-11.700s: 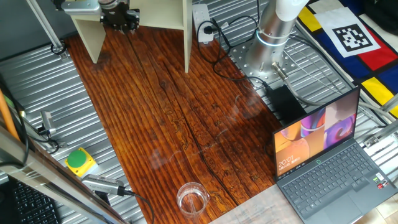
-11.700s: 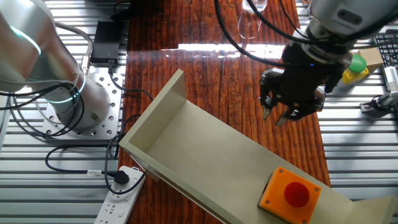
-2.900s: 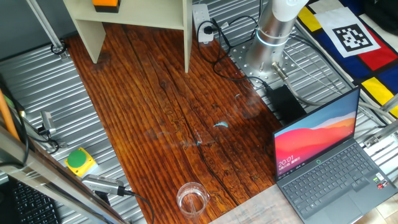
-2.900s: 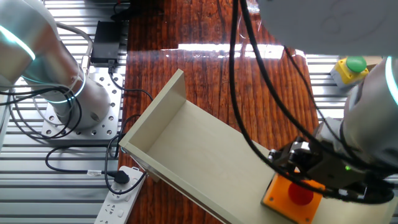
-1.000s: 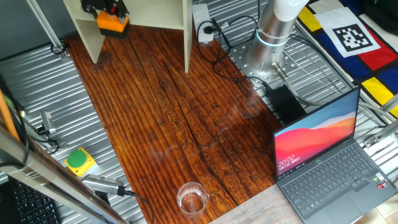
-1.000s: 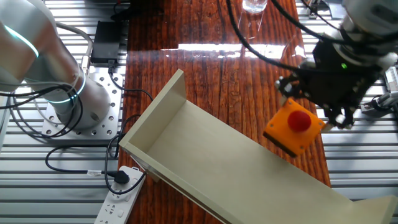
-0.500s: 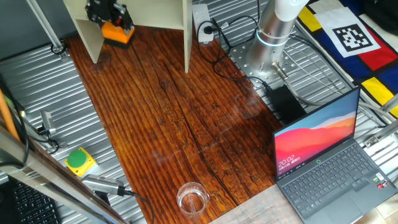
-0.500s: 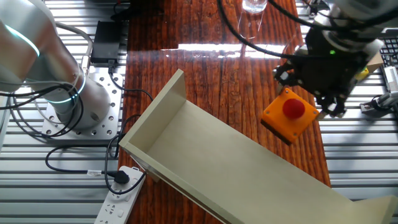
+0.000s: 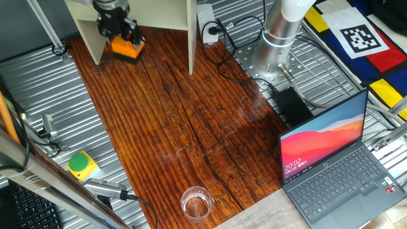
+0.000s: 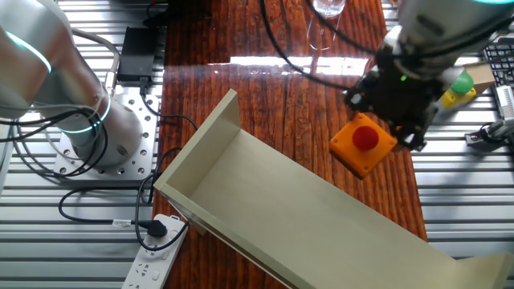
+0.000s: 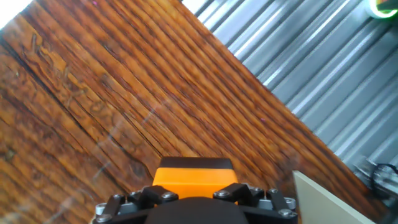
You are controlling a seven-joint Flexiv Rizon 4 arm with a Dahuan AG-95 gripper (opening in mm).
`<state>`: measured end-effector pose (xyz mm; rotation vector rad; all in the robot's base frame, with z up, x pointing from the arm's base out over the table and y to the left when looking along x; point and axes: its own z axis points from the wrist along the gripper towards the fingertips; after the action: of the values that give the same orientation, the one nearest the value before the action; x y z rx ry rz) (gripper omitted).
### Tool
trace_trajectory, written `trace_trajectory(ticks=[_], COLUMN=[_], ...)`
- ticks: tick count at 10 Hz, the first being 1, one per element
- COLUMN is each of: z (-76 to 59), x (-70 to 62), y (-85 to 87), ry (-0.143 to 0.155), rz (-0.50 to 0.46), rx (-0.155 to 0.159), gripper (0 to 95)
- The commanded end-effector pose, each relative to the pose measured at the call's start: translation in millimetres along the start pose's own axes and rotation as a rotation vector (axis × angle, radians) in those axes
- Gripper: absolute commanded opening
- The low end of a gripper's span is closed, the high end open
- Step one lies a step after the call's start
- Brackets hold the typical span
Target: Take the object down from the shelf
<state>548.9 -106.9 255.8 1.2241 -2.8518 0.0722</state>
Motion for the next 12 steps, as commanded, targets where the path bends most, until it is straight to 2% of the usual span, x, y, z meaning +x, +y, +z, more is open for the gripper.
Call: trace_trajectory(ticks=[1,3,4,5,9,11,12], z=[15.2,37.7,42.1,42.4,42.1,42.1,42.1], x=[-0.9,-1.8,-1.7,-2.7,-3.2,-3.2,-3.2], y=[4.4,12.8,15.6,17.8,18.2,18.2,18.2], ry=[-0.016,-0.027,-0.025,-0.009,-0.017,-0.009,-0.007], rz=[0.007,0.008,0.015,-0.003,-0.02,-0.108,-0.205], rx=[-0.001,-0.009,-0.01,-0.008,-0.011,-0.02,-0.026], gripper=[0.0,0.0,0.0,0.0,0.0,0.0,0.0])
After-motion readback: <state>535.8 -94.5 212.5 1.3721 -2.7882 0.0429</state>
